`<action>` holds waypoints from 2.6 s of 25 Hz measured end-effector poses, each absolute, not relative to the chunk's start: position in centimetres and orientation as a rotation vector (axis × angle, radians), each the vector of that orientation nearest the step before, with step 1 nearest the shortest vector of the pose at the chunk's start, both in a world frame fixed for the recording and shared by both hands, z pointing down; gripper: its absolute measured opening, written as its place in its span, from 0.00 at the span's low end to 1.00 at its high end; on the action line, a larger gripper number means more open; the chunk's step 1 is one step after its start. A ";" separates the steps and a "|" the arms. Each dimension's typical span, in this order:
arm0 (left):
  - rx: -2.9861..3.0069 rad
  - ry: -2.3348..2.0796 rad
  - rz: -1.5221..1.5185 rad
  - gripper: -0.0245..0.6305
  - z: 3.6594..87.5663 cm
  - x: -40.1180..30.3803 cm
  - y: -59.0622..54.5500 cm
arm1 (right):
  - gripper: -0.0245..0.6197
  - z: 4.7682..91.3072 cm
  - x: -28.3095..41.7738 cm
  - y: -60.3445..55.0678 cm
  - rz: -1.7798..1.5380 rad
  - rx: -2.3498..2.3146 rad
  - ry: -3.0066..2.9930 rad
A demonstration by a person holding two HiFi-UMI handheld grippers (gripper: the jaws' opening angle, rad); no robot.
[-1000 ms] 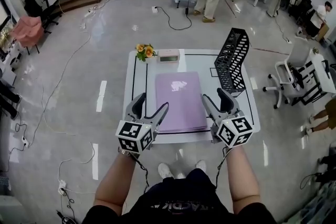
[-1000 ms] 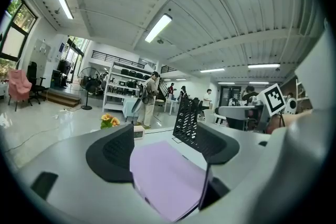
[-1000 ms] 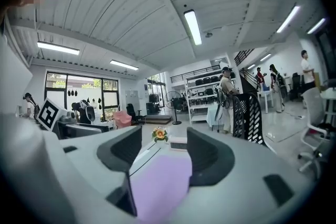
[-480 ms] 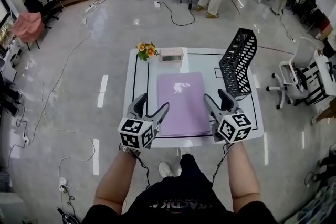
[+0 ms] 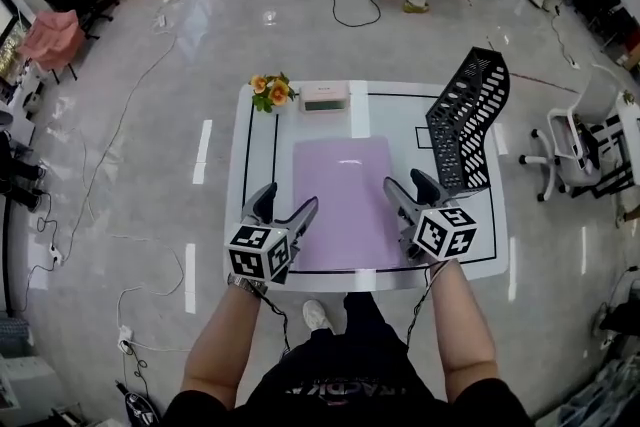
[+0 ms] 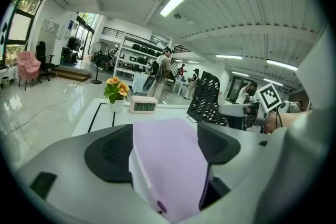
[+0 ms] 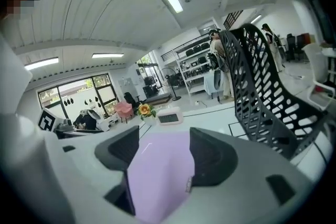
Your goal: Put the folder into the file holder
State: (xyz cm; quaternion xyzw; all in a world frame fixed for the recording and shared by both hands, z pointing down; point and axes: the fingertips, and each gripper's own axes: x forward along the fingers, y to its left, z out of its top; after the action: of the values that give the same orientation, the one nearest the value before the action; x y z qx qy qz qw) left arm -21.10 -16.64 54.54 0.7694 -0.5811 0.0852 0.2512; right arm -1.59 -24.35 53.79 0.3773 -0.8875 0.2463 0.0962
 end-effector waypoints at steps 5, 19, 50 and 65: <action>2.022 -1.569 0.258 0.61 57.6 -21.3 -18.5 | 0.48 57.3 -1.8 -26.6 0.829 1.065 -2.575; 1.874 -1.506 0.311 0.61 64.5 -21.7 -22.0 | 0.48 65.0 -2.7 -30.6 1.103 0.939 -2.437; 1.870 -1.465 0.298 0.60 63.7 -21.4 -23.8 | 0.46 63.1 -5.2 -30.8 0.983 0.856 -2.461; 2.125 -1.691 0.216 0.60 51.1 -22.9 -23.5 | 0.45 50.1 -6.2 -29.0 0.588 0.962 -2.739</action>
State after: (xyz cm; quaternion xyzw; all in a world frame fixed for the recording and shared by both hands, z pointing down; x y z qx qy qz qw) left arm -22.88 -23.52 51.10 0.7630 -0.6073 0.0775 0.2071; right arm -6.18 -28.99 50.08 0.3236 -0.9210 0.1976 0.0898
